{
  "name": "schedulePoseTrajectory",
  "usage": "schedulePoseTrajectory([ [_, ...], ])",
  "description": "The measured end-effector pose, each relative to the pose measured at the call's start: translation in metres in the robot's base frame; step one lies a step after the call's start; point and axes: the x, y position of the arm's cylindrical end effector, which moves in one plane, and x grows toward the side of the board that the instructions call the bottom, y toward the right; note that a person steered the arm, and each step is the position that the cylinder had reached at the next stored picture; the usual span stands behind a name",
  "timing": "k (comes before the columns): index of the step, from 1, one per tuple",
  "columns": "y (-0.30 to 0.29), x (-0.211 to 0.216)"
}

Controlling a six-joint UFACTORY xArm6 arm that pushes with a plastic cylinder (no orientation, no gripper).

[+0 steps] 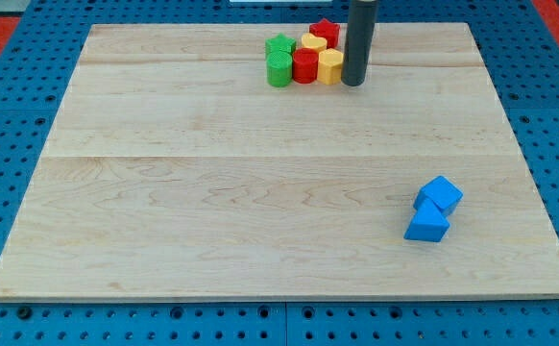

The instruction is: Slide blue triangle along with the blue cube up a bit

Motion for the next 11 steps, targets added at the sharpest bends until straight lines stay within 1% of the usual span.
schedulePoseTrajectory([
  [1, 0.0, -0.018],
  [2, -0.002, -0.014],
  [3, 0.011, 0.011],
  [4, 0.076, 0.021],
  [5, 0.115, 0.044],
  [6, 0.126, 0.099],
  [7, 0.136, 0.145],
  [9, 0.146, 0.225],
  [10, 0.131, 0.266],
  [11, 0.077, 0.266],
])
